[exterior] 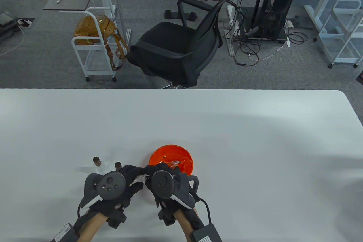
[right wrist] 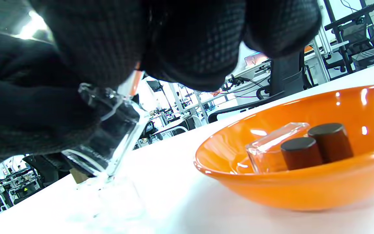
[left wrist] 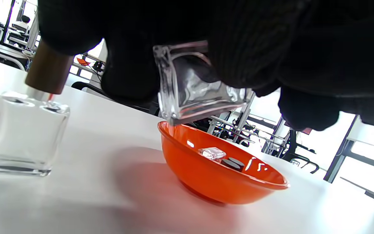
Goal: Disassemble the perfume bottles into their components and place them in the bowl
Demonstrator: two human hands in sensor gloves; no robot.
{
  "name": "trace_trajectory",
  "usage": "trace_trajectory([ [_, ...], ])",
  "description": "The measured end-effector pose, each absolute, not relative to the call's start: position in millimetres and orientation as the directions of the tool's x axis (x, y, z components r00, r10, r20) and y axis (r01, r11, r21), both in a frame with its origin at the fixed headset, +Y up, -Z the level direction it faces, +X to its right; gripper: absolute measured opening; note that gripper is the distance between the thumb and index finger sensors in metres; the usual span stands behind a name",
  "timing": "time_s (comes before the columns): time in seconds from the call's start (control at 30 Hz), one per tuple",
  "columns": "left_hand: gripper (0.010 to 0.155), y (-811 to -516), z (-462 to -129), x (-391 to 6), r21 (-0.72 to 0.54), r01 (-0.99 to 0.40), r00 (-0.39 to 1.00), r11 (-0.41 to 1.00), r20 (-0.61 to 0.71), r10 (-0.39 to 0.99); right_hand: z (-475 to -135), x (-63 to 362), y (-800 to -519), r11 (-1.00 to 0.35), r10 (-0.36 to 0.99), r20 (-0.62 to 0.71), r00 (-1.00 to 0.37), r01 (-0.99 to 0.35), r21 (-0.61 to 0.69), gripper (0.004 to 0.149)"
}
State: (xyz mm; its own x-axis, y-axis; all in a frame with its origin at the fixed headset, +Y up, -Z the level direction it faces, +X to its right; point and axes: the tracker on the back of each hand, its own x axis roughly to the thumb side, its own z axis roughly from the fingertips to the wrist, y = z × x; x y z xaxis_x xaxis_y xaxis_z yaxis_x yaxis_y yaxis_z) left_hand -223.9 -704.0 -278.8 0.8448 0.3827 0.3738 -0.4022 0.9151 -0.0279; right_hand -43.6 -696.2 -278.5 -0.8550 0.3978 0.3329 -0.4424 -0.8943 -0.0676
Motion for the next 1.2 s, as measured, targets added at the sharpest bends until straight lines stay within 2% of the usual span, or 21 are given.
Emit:
trace_trajectory([
  [0.07,0.054,-703.4,-278.2,-225.2,-0.028,-0.411,0.843,0.911,0.370,0.391,-277.9,-44.0,-695.1,-0.899,0.375,0.335,-0.865,-0.427,-0.097,0.047],
  [0.13,0.054,-704.3,-277.8,-224.9,-0.039,-0.393,0.845,0.919,0.379,0.378,-279.1,-42.5,-695.6,-0.881,0.417,0.325,-0.849,-0.465,-0.085,0.042],
  [0.23,0.054,-703.4,-277.5,-223.3,-0.024,-0.396,0.847,0.918,0.376,0.376,-279.2,-41.4,-695.6,-0.894,0.397,0.333,-0.855,-0.443,-0.070,0.049],
  [0.43,0.054,-704.6,-277.2,-222.6,-0.033,-0.398,0.842,0.917,0.383,0.379,-281.0,-38.7,-693.0,-0.891,0.406,0.334,-0.851,-0.450,-0.061,0.042],
  [0.5,0.054,-703.0,-278.4,-223.0,-0.024,-0.392,0.854,0.920,0.361,0.374,-282.0,-30.4,-684.2,-0.881,0.412,0.333,-0.848,-0.464,-0.092,0.042],
  [0.57,0.055,-701.2,-278.4,-225.6,-0.004,-0.380,0.872,0.925,0.333,0.360,-286.0,-9.9,-671.0,-0.837,0.475,0.311,-0.823,-0.532,-0.129,0.042],
  [0.67,0.055,-699.9,-277.6,-228.1,-0.002,-0.369,0.881,0.930,0.319,0.350,-299.9,22.9,-662.8,-0.786,0.546,0.206,-0.812,-0.582,-0.211,0.042],
  [0.7,0.055,-699.9,-277.8,-227.9,-0.001,-0.367,0.882,0.930,0.318,0.348,-308.0,28.6,-664.6,-0.802,0.536,0.135,-0.833,-0.553,-0.227,0.043],
  [0.8,0.056,-700.1,-277.2,-223.9,-0.014,-0.342,0.887,0.940,0.326,0.328,-339.1,29.3,-682.8,-0.939,0.309,-0.021,-0.951,-0.301,-0.168,0.044],
  [0.9,0.056,-699.9,-276.1,-220.8,-0.011,-0.315,0.892,0.949,0.338,0.300,-359.3,18.1,-702.8,-0.979,0.197,-0.063,-0.978,-0.193,-0.059,0.044],
  [1.07,0.057,-700.0,-276.8,-217.5,-0.010,-0.293,0.895,0.956,0.349,0.278,-373.4,-0.7,-717.3,-0.995,0.096,-0.062,-0.993,-0.098,0.017,0.043],
  [1.2,0.057,-699.5,-275.2,-212.3,0.007,-0.257,0.902,0.966,0.362,0.237,-369.6,3.4,-712.1,-0.996,0.085,-0.048,-0.995,-0.085,-0.009,0.047],
])
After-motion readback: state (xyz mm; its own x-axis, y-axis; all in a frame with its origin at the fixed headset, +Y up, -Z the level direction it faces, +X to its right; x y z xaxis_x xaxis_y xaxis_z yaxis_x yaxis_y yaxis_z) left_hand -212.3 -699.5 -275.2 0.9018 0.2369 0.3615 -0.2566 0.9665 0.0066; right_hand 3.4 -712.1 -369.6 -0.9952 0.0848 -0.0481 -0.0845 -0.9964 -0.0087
